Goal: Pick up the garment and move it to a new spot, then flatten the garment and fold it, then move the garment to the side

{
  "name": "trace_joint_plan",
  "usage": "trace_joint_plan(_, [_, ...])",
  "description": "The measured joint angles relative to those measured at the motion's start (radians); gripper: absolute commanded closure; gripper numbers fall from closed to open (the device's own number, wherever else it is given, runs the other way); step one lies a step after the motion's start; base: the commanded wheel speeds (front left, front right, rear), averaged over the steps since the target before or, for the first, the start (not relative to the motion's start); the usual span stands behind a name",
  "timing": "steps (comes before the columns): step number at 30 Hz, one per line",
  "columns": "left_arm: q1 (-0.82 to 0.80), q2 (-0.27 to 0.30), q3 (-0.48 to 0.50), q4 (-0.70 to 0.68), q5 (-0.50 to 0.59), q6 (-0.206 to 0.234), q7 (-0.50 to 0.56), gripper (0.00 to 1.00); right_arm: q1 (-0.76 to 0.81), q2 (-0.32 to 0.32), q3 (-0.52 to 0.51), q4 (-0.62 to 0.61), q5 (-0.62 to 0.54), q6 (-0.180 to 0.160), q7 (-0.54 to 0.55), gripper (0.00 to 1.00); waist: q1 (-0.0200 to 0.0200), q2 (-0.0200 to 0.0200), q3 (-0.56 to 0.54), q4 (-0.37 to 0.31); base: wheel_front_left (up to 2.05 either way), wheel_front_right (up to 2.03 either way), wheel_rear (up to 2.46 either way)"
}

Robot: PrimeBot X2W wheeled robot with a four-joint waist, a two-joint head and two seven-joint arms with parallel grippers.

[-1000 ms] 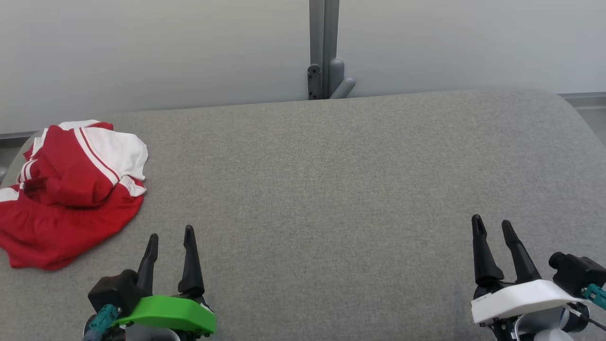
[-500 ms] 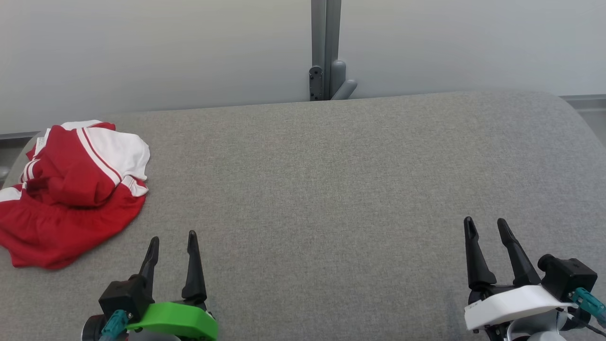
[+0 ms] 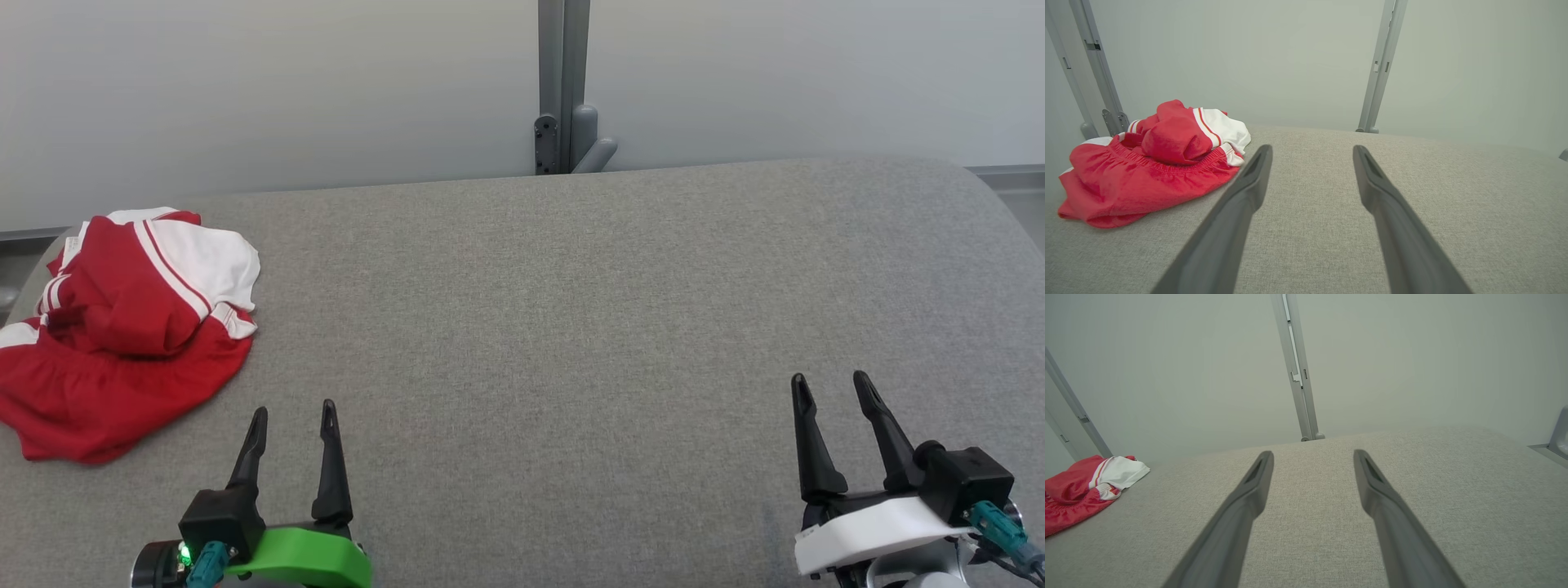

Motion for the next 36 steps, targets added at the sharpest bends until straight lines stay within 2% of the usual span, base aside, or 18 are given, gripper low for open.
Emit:
trace_joint_plan(17, [0.013,0.001,-0.002,0.001,0.08,0.003,-0.029,0.0,0.012,-0.002,0.005,-0.014,-0.118,0.0,-0.033,0.0,0.0,0.0,-0.004,0.001,0.0,0.0,0.0])
trace_joint_plan(36, [0.013,0.001,-0.002,0.009,0.071,-0.002,-0.032,0.0,0.012,-0.002,0.003,-0.014,-0.12,0.0,-0.035,0.0,0.0,0.0,-0.006,0.002,0.0,0.0,0.0])
